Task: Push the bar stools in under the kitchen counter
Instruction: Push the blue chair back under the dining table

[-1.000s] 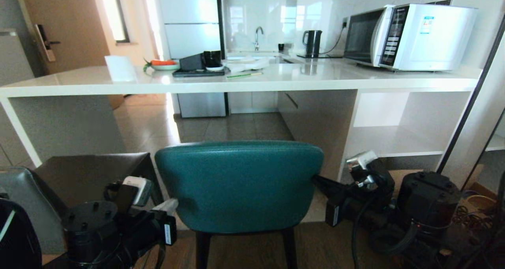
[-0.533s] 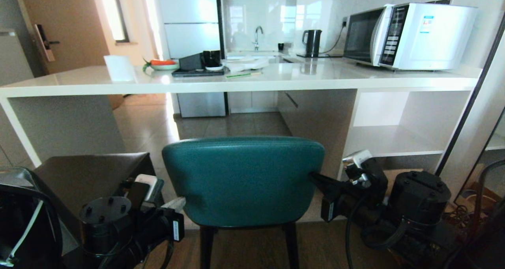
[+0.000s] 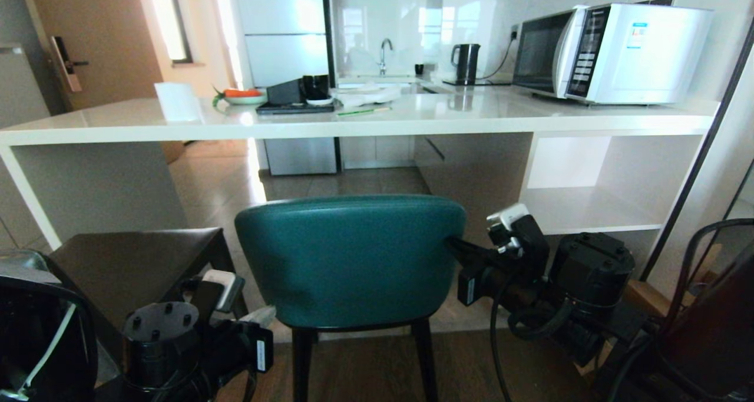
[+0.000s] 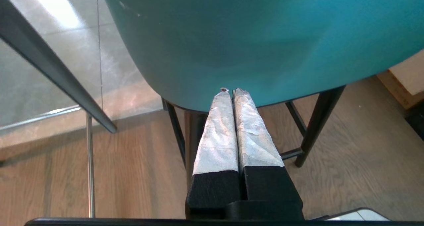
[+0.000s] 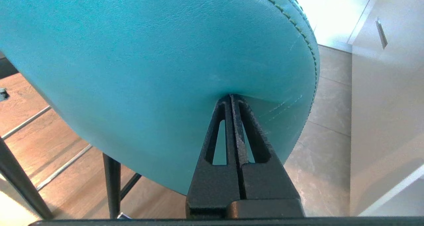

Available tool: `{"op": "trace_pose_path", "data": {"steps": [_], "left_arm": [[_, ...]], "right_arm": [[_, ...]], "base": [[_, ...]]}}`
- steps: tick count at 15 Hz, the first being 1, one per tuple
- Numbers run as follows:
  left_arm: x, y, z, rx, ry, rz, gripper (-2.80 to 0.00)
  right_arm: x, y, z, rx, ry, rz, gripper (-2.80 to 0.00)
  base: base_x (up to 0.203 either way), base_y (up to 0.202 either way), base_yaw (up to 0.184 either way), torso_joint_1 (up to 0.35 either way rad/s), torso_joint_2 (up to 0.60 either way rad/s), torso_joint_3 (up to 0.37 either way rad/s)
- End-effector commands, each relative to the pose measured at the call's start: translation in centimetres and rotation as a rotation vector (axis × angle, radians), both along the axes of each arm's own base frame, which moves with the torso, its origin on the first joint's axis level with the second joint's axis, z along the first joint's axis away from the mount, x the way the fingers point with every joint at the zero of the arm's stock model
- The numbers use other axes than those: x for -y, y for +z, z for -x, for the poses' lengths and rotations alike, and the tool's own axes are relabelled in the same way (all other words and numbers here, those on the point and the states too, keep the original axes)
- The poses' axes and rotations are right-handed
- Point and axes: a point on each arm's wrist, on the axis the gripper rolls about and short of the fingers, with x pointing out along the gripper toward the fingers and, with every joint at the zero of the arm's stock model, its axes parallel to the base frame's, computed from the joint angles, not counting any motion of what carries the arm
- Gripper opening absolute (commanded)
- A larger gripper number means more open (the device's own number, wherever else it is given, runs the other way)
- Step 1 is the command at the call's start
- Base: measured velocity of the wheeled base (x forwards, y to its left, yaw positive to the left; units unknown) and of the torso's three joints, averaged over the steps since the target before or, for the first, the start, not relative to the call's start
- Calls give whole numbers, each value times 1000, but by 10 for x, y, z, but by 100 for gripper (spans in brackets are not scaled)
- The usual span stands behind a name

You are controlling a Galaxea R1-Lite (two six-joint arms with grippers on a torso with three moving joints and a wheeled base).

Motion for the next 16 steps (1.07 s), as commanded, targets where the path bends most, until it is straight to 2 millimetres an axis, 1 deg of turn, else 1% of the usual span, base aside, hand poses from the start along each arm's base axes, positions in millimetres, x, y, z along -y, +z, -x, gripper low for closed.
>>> {"op": "trace_pose_path", "data": {"steps": [1,4,7,10,11,13,14,16], "left_arm": [[0,-3,-4,-4,8,0,-280],[5,-5,-18,16,16,8,-280],[10,-7,-26,30,10,8,-280],[15,-14,-31,15,0,-1,-280],[18,-16,-31,12,-10,-4,-280],[18,-12,-30,23,-14,0,-280],[16,-10,-29,26,-7,3,-280],[6,-8,-30,29,30,10,-280]], "right_arm": [[1,-6,1,-17,0,11,-280],[20,-20,3,-60,-44,34,-280],[36,-27,-11,-58,-103,29,-280],[42,-37,-22,-77,-104,38,-280],[40,-38,-27,-69,-100,33,-280],[32,-32,-35,-31,-86,16,-280],[23,-28,-37,-8,-66,5,-280],[4,-20,-33,24,-11,-12,-280]], "base": [[0,0,0,0,0,0],[0,0,0,0,0,0],[0,0,0,0,0,0],[0,0,0,0,0,0],[0,0,0,0,0,0],[0,0,0,0,0,0],[0,0,0,0,0,0],[0,0,0,0,0,0]]}}
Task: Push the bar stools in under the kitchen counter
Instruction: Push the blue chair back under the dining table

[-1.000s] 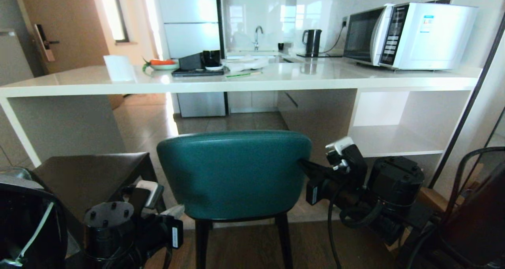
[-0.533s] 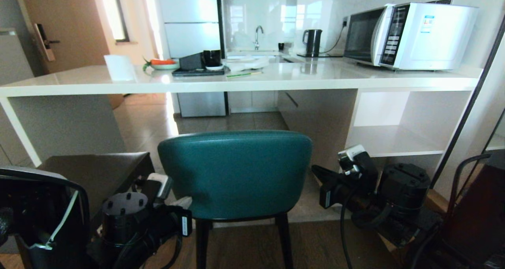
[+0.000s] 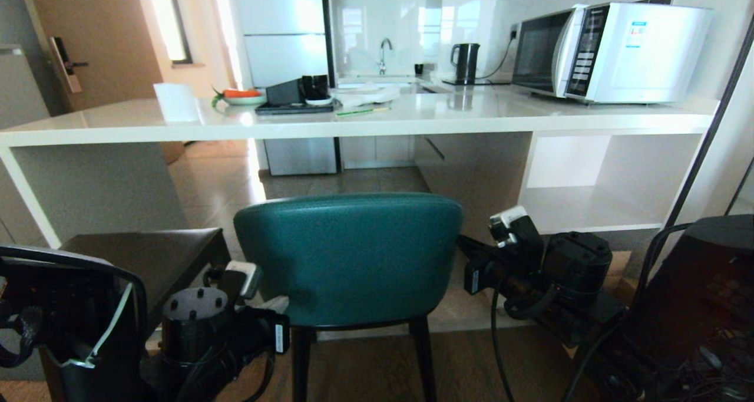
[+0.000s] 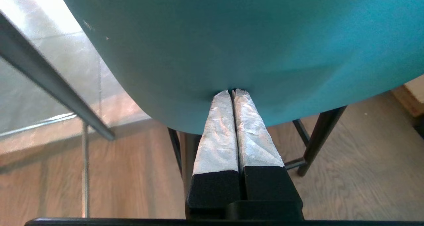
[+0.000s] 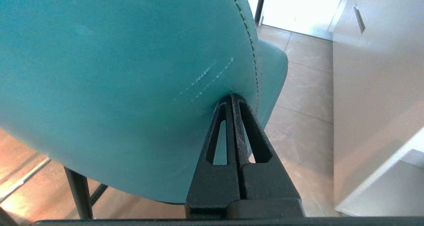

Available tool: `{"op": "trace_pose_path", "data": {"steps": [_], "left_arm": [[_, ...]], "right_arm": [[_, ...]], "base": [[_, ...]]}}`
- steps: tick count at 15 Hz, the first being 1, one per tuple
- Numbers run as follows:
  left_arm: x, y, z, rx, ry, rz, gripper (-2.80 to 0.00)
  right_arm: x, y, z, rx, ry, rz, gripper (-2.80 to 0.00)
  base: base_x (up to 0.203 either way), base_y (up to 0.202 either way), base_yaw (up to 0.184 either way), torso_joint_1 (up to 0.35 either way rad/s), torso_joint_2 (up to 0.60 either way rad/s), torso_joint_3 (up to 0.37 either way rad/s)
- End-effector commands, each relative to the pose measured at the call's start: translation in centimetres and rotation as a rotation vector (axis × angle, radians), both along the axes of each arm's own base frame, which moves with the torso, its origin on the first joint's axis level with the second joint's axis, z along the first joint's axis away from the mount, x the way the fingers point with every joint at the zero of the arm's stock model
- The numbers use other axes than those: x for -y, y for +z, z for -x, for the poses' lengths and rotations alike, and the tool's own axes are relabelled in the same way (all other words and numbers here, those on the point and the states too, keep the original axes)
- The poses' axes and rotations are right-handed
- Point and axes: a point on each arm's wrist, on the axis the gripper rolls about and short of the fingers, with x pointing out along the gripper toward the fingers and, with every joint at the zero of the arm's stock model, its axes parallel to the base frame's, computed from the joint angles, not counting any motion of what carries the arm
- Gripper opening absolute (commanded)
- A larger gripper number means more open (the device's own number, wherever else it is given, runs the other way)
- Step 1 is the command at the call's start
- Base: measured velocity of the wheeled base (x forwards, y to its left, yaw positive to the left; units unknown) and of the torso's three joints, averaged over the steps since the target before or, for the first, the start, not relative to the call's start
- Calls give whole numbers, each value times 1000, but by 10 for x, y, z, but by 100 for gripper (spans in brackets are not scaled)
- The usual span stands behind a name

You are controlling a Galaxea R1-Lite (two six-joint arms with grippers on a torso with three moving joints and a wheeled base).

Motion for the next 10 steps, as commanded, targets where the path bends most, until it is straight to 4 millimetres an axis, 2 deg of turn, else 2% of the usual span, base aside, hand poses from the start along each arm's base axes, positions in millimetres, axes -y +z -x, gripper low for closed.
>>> {"op": "trace_pose_path", "data": {"steps": [1,4,7,10], "left_arm": [[-10,5,-4,22,44,11,-280],[-25,2,-10,10,75,17,-280],[-26,3,-9,10,74,18,-280],[-25,0,-9,-3,63,17,-280]], "right_arm": [[-13,9,4,43,48,-24,-280],[-15,11,0,51,47,-28,-280],[-13,2,-5,31,31,-20,-280],[-2,-6,-10,5,-10,-7,-280]], "base": [[0,0,0,0,0,0],[0,0,0,0,0,0],[0,0,0,0,0,0],[0,0,0,0,0,0]]}}
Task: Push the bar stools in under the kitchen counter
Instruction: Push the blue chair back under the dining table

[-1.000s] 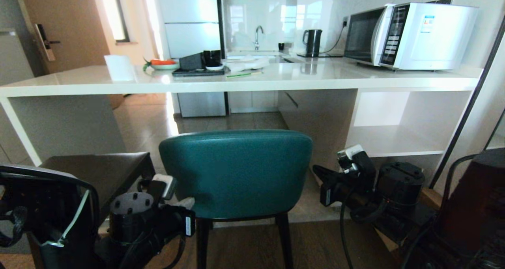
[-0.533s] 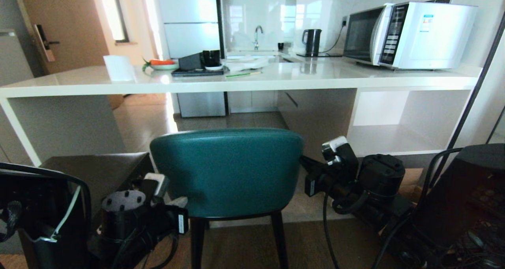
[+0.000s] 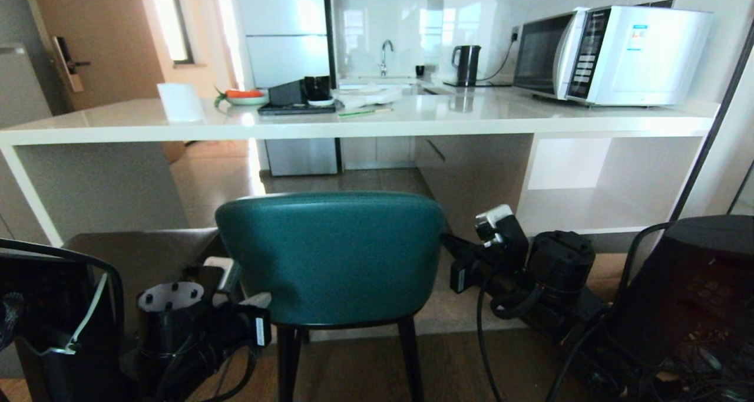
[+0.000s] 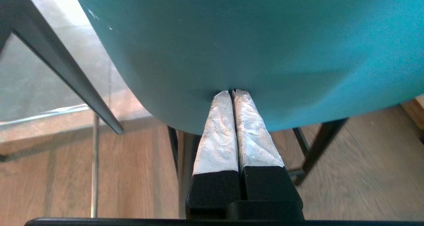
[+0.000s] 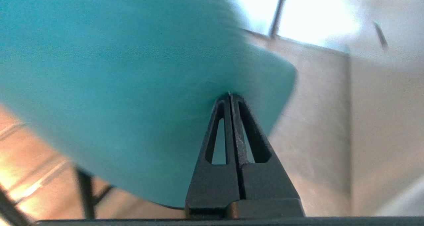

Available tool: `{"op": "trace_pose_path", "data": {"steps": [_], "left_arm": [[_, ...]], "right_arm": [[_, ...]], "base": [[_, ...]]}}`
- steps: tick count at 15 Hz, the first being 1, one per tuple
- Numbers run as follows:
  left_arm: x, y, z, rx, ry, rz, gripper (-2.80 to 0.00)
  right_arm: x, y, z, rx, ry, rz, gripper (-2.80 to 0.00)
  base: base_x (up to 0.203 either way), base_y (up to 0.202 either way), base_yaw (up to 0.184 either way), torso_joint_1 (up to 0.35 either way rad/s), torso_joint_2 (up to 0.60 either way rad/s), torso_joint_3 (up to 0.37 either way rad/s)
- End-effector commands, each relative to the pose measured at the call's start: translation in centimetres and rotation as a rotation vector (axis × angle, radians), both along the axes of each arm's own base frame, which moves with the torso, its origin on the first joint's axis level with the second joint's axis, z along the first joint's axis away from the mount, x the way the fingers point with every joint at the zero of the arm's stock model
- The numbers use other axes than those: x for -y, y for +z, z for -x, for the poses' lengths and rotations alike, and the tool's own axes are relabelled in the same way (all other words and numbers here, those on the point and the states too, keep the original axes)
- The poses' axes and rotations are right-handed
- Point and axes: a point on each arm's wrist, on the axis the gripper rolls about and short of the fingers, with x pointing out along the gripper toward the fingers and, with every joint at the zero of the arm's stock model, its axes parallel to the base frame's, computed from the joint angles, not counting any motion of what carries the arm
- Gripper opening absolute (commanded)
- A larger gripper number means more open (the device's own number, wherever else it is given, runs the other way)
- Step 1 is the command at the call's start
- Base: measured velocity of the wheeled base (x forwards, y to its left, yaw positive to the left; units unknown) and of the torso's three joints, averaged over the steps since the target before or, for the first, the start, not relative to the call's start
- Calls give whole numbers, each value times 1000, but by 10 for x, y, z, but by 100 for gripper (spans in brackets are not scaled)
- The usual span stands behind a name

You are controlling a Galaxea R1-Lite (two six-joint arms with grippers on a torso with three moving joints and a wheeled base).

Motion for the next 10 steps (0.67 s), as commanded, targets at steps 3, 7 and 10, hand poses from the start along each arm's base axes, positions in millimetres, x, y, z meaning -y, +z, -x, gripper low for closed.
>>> {"op": "trace_pose_path", "data": {"steps": [3,7,10], "left_arm": [[8,-10,-1,-29,-49,0,-280],[16,-11,3,-45,-158,25,-280],[20,-11,4,-49,-198,35,-280]], "right_arm": [[18,-2,-9,0,-62,2,-280],[24,-1,-9,-2,-76,8,-280],[14,0,1,-5,-37,11,-280]], "base": [[0,0,0,0,0,0],[0,0,0,0,0,0],[0,0,0,0,0,0]]}}
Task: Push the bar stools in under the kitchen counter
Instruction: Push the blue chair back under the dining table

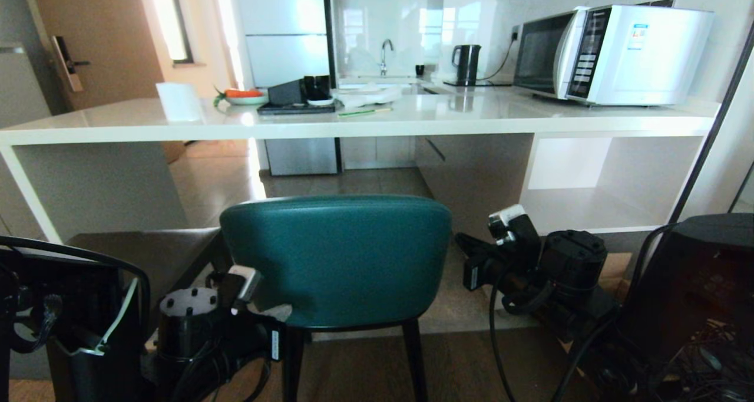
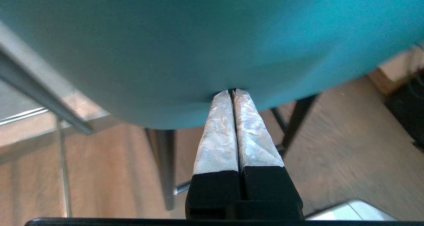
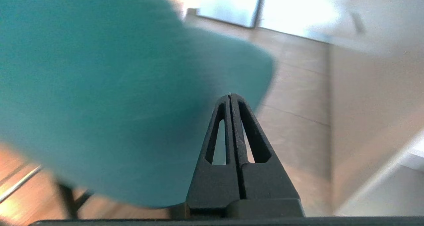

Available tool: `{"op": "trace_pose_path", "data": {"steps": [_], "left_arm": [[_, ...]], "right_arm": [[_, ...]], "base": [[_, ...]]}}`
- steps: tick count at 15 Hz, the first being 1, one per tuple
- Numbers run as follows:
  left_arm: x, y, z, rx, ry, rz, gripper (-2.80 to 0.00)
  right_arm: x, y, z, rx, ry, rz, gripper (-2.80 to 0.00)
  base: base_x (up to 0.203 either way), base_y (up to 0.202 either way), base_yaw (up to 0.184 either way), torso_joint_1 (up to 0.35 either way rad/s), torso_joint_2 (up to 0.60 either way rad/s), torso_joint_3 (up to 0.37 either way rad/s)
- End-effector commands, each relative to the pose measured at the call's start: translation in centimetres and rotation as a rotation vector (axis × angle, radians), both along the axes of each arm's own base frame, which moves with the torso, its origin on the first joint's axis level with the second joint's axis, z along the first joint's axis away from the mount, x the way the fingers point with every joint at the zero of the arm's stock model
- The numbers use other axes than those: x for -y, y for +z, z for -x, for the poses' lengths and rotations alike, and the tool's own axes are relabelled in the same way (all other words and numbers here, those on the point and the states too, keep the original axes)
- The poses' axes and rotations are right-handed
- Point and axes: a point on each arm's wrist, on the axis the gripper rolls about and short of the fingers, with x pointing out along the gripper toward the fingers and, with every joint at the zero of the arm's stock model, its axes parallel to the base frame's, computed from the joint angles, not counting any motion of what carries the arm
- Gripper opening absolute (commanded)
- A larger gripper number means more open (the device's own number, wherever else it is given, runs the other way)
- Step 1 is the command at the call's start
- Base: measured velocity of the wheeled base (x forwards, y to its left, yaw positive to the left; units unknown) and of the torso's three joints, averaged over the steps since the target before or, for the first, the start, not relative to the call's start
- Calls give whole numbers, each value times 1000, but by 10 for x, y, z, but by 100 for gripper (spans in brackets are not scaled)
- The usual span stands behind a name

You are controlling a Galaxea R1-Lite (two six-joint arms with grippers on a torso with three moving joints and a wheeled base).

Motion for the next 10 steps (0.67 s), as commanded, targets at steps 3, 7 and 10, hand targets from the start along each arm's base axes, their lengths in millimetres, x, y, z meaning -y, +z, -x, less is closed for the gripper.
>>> {"op": "trace_pose_path", "data": {"steps": [3,7,10], "left_arm": [[4,-6,-2,-20,-61,18,-280],[0,0,2,-20,-112,44,-280],[-17,18,26,1,-58,35,-280]], "right_arm": [[-4,7,11,13,28,-6,-280],[-5,5,16,1,35,0,-280],[-5,1,19,-15,23,10,-280]], "base": [[0,0,0,0,0,0],[0,0,0,0,0,0],[0,0,0,0,0,0]]}}
